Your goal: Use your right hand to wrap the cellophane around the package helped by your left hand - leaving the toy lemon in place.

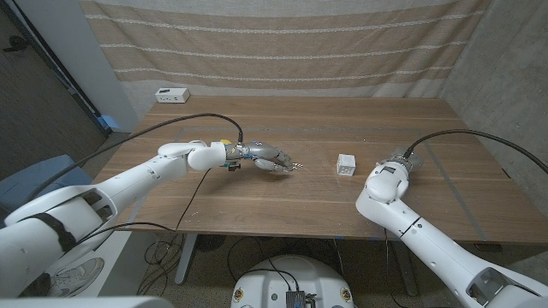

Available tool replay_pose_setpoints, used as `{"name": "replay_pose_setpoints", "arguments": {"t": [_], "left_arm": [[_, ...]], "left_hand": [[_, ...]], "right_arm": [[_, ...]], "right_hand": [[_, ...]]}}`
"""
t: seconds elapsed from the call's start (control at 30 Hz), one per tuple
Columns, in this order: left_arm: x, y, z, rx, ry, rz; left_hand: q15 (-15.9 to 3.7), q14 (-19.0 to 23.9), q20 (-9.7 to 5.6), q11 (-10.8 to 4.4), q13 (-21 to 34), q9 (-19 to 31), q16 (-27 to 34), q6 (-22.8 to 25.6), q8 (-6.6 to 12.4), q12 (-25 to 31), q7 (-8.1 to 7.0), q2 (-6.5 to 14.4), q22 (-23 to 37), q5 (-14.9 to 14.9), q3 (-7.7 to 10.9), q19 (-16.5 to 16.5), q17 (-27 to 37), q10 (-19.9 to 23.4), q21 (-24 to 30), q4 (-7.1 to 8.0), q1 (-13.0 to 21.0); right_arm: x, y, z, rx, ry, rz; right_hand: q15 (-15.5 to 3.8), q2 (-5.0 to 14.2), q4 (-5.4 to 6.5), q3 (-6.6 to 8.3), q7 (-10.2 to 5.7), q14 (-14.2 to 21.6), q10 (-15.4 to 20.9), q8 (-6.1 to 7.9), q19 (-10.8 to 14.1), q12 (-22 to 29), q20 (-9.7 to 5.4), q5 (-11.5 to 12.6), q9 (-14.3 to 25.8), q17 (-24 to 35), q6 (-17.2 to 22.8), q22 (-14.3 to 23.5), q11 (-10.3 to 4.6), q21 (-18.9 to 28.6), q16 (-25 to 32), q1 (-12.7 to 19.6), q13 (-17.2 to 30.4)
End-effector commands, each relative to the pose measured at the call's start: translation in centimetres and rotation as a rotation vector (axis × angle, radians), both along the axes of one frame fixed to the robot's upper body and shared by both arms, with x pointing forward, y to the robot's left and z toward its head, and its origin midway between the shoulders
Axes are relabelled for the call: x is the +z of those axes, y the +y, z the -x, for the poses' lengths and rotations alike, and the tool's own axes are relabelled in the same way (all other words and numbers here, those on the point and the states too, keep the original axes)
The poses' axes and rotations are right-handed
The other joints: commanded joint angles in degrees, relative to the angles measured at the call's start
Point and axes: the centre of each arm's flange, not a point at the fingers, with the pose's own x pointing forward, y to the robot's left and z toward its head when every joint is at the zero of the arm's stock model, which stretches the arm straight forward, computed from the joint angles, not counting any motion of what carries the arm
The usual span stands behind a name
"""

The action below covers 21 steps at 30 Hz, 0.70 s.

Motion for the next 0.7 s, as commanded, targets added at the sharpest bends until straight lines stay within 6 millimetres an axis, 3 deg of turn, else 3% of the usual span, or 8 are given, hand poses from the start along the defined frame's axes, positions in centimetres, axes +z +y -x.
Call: {"name": "replay_pose_setpoints", "arguments": {"t": [0.03,0.13,0.3,0.7], "left_arm": [[-0.1,0.3,0.0,0.022,0.001,0.000],[-0.2,0.3,0.0,0.023,0.003,-0.006],[-0.2,0.2,0.0,0.021,0.005,-0.009],[-0.2,0.2,0.0,0.021,0.004,-0.006]], "left_hand": [[-0.38,-0.1,0.02,0.45,0.3,0.2,-0.2,-0.1,0.12,0.5,0.08,-0.1,0.3,-0.2,0.39,0.5,0.0,-0.1,-0.3,-0.13,-0.2],[-0.39,-0.1,0.00,0.32,0.3,0.2,-0.2,-0.2,0.09,0.5,0.07,-0.1,0.3,-0.2,0.38,0.5,0.0,-0.1,-0.3,-0.11,-0.3],[-0.30,-0.3,0.03,0.41,0.3,0.2,-0.2,-0.4,0.07,0.5,0.00,-0.1,0.3,-0.2,0.38,0.4,0.0,-0.1,-0.4,-0.10,-0.4],[-0.30,-0.4,0.02,0.21,0.3,0.2,-0.2,-0.5,0.07,0.4,0.08,-0.2,0.3,-0.2,0.40,0.3,0.0,-0.3,-0.5,-0.12,-0.5]], "right_arm": [[0.0,-0.9,1.2,0.016,-0.153,-0.056],[0.0,-0.8,1.5,0.005,-0.220,-0.055],[0.4,-1.0,2.3,0.001,-0.326,-0.080],[2.2,-1.0,3.6,0.100,-0.438,-0.280]], "right_hand": [[-4.91,0.92,0.61,0.81,-0.35,2.5,2.5,1.60,-0.5,5.6,-2.08,-0.5,1.1,6.1,6.2,1.2,-0.81,3.1,2.5,8.1,4.3],[-4.88,1.74,1.17,0.52,-0.55,4.0,3.1,2.51,-0.8,7.9,-2.93,-1.0,1.7,7.5,9.3,1.6,-1.03,4.7,2.6,9.6,6.3],[-4.78,2.58,1.81,0.17,-0.20,5.5,3.5,3.16,-0.1,8.7,-3.39,-1.4,2.5,9.4,11.1,2.1,-0.32,6.6,3.3,10.0,6.4],[-4.71,2.48,1.67,-0.52,1.10,8.4,3.3,2.33,0.9,9.2,-3.92,-1.8,2.8,13.3,10.5,3.0,-0.14,9.7,5.9,10.8,6.6]]}}
